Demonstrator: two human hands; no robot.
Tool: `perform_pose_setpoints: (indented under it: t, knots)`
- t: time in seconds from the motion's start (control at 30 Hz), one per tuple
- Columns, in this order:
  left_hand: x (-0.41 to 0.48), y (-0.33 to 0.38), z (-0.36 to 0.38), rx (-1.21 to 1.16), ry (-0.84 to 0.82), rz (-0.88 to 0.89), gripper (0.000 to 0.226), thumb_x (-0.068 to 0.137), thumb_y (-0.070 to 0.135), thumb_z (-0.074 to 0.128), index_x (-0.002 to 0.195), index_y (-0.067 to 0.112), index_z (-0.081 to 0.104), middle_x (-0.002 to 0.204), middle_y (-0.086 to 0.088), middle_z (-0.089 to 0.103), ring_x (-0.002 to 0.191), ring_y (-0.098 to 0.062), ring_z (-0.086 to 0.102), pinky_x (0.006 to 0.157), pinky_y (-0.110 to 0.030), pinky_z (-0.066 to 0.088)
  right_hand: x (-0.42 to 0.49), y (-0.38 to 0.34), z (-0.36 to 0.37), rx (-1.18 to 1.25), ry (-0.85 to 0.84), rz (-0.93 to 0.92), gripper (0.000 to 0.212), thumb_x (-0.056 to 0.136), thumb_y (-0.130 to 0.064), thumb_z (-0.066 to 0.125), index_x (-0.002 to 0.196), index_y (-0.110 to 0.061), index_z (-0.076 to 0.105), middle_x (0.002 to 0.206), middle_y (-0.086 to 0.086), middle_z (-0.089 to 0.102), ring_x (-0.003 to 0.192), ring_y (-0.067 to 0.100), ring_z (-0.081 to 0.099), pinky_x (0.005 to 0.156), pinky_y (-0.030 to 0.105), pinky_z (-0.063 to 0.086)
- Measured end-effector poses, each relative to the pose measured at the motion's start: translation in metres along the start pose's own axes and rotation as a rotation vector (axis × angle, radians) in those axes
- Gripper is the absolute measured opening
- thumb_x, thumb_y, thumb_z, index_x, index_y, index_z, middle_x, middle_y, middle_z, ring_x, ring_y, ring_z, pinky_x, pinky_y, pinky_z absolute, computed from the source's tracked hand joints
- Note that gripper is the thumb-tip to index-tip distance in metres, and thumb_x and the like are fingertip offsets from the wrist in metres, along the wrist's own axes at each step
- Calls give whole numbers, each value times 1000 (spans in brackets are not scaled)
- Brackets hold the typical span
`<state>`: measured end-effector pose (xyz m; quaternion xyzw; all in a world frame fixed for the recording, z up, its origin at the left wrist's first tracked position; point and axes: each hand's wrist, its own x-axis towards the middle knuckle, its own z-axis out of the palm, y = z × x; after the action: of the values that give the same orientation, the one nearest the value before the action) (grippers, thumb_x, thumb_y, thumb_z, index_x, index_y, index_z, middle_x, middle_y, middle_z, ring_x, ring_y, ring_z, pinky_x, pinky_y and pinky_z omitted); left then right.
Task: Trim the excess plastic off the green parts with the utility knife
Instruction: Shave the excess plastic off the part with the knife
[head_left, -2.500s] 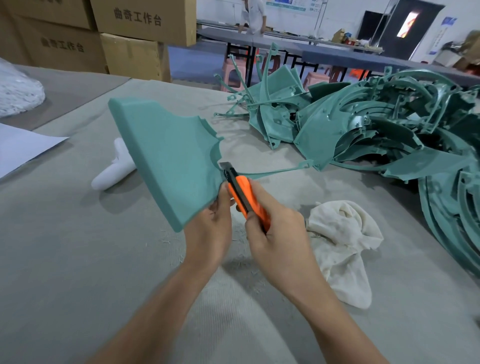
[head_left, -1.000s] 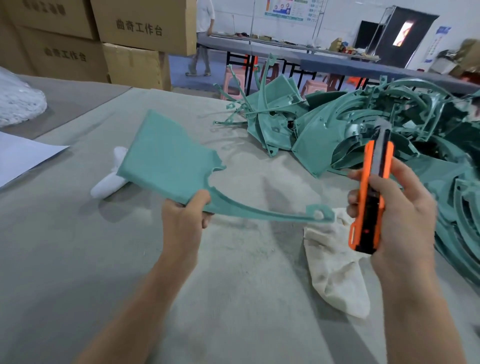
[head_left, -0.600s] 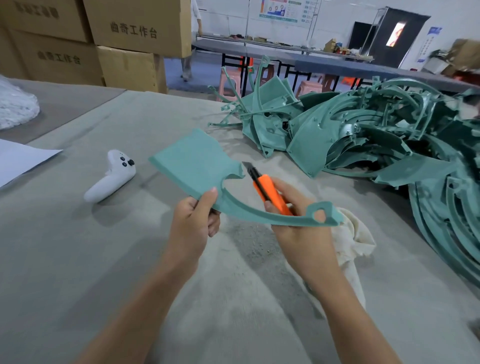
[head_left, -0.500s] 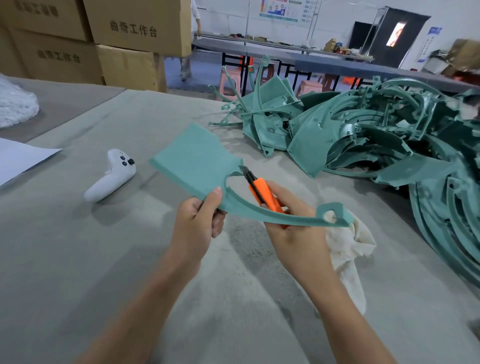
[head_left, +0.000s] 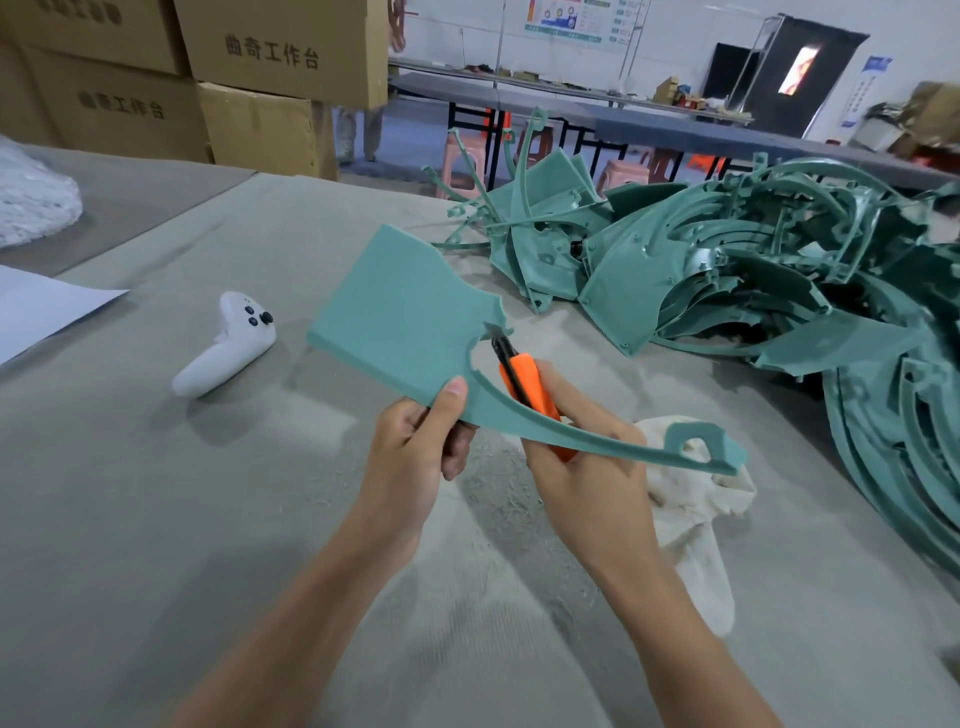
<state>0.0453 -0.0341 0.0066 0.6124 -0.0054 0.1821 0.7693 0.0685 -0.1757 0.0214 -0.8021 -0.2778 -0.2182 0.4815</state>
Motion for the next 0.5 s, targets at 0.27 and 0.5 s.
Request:
perform_pose_setpoints:
  t: [0.27,0.5]
  knots:
    - [0,3,2,-131,-46,-58,40,92,36,51,53,28,57,51,6,39,42,-8,31,45,-18,31,-1,2,0,-28,60,42,36,92,-6,65,126,-17,66,80,-1,63,63,12,46,61,23,40]
    - [-7,5,8,-355,-147,-169,30,83,44,60,60,27,65,58,5,44,45,-6,32,45,-16,33,-2,-2,5,-252,213,-52,39,89,-5,65,126,-17,65,75,-2,62,60,15,47,56,23,40]
